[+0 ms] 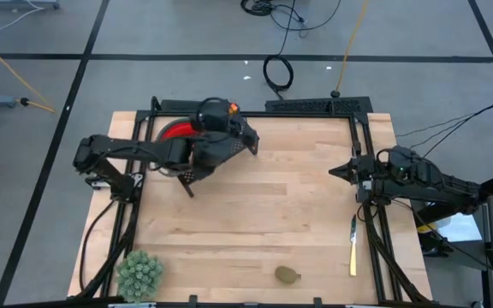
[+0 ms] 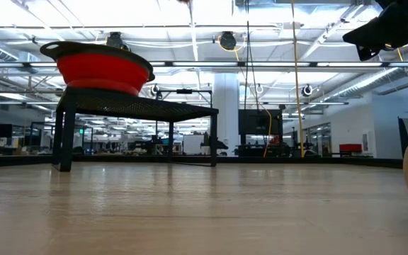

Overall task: Pick & Place Fruit
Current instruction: Put the peach into the red strainer bowl on the shelf

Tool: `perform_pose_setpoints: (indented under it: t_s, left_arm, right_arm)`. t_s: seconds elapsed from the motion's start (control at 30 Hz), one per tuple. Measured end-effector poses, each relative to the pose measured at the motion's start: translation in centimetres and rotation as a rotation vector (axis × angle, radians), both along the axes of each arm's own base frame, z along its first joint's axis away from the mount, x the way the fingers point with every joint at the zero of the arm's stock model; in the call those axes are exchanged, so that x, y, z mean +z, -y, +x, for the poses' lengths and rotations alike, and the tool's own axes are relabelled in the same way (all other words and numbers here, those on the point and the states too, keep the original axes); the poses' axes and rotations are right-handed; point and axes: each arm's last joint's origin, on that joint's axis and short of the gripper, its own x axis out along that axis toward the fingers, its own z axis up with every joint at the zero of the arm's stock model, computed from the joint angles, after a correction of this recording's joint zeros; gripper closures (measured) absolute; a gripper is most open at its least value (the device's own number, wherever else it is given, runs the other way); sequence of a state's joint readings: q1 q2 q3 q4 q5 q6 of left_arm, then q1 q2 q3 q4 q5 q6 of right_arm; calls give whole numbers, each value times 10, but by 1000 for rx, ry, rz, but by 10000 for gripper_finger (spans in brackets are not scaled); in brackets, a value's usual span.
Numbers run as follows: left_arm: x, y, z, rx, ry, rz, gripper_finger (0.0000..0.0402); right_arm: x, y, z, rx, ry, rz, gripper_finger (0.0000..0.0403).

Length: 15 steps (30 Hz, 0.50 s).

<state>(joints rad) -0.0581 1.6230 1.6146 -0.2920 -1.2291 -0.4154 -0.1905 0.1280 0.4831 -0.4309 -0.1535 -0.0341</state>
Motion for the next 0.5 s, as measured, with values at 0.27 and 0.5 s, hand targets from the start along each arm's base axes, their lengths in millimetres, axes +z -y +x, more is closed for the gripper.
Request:
perform_pose_setpoints:
  t_s: [0.27, 0.5]
  left_arm:
    - [-32, -39, -13, -11, -46, -280, 319]
    - [-42, -58, -46, 60, -85, -571, 319]
  right_arm:
    - [0, 0, 0, -1, 0, 0, 403]
    - [-1, 2, 0, -55, -13, -7, 403]
